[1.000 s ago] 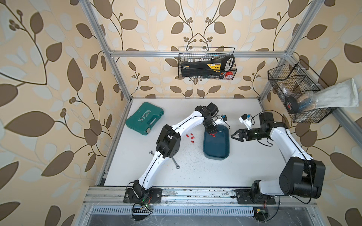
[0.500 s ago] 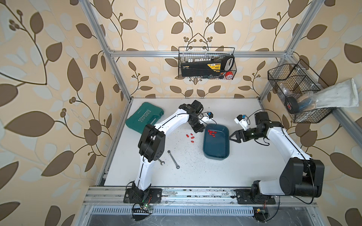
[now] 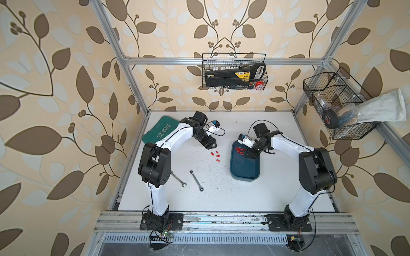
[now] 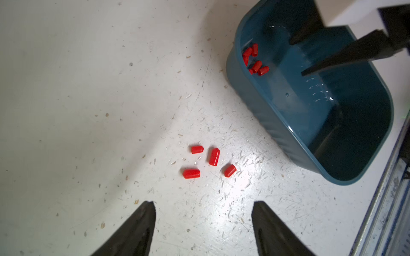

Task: Take the screw protection sleeves out of the storage box
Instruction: Pick up the screw protection sleeve from the storage box, then place the screw protection sleeve at the center of the board.

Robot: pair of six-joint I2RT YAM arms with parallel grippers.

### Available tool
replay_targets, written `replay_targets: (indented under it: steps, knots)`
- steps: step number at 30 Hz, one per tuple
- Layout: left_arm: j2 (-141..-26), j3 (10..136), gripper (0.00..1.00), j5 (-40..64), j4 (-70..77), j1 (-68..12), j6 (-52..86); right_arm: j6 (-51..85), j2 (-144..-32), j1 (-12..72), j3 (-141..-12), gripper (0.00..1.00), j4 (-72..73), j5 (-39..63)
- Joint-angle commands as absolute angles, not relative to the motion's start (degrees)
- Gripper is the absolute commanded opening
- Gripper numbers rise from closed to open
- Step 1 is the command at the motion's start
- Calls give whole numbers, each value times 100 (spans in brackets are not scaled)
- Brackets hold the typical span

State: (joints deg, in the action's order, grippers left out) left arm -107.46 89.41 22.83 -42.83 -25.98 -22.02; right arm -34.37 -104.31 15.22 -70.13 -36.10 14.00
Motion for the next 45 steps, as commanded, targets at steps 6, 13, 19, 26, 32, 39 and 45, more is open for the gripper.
replay_targets:
  steps: [6, 13, 19, 26, 32, 39, 45]
  knots:
    - [-10378, 8821, 78, 2558, -4182, -2624, -2263, -3790, -11133, 1716, -7484, 40, -3529, 1151]
    - [-10288, 8827, 79, 2518, -4192, -2627, -2269, -3901, -11337, 1794, -7464, 26, -3486, 993]
    - [-10220, 8742, 79, 2423, -4193, -2627, -2302, -3962, -11281, 1811, -7350, 11, -3390, 953]
    - [-10069, 8493, 80, 2304, -4122, -2551, -2416, -4158, -10565, 1794, -7229, 0, -3713, 1167]
    - [-9887, 8201, 85, 2477, -4037, -2373, -2589, -3890, -9855, 1959, -7400, 0, -4214, 2103]
    - [-9290, 7373, 95, 2740, -3701, -1773, -2916, -2721, -10470, 2861, -8291, 0, -4002, 2325]
    - [-8756, 6816, 99, 2997, -3415, -1272, -2883, -2207, -11667, 3182, -9260, 0, -4072, 1903]
